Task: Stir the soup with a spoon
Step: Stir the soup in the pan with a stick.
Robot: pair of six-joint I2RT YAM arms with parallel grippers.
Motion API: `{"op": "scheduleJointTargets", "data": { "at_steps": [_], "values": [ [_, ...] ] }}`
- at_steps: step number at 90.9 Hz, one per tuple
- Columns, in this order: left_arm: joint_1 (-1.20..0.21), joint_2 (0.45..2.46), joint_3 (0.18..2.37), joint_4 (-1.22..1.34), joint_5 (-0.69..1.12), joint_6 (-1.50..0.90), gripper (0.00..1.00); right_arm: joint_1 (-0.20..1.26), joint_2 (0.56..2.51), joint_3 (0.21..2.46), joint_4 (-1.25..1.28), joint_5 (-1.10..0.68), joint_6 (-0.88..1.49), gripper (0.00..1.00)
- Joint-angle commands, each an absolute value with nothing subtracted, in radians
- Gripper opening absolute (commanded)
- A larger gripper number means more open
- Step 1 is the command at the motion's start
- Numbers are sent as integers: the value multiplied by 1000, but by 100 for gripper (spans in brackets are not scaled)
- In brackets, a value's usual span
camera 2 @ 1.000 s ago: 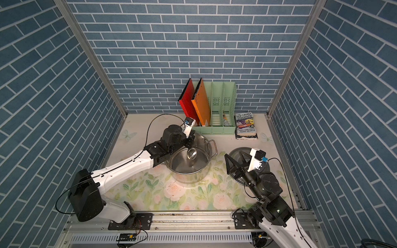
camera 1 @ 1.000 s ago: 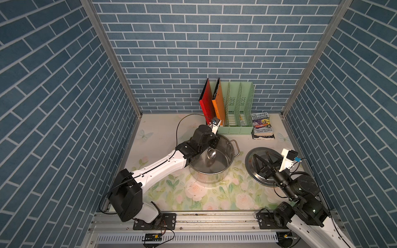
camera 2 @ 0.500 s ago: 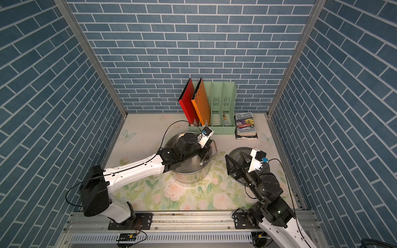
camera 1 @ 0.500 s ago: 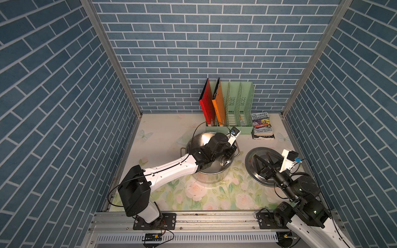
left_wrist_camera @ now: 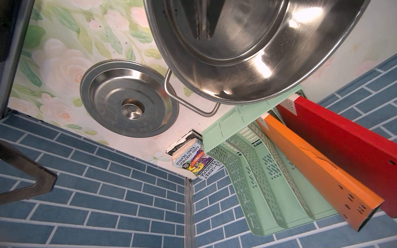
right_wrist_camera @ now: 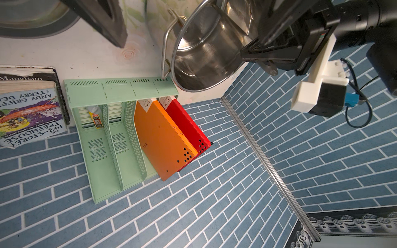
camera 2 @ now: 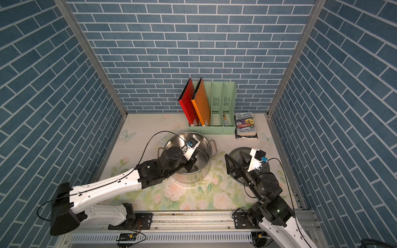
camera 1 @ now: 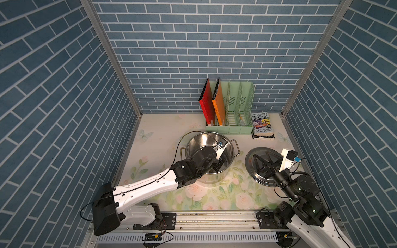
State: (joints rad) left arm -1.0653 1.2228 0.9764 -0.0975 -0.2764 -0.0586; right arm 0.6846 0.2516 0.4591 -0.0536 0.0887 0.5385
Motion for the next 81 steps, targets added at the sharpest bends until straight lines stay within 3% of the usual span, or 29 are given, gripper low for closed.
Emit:
{"op": "scheduleJointTargets", "data": {
  "at_steps": [1, 37, 81],
  "values": [
    [-1060, 1175, 937, -173, -365, -96, 0, 687, 274, 454, 1, 81, 545, 99],
    [-852, 1101, 868, -152, -350, -85, 0, 687, 300, 449, 29, 67, 549, 98],
    [-750, 1379, 1087, 16, -188, -6, 0, 688, 244, 468, -40, 93, 548, 98]
  ]
}}
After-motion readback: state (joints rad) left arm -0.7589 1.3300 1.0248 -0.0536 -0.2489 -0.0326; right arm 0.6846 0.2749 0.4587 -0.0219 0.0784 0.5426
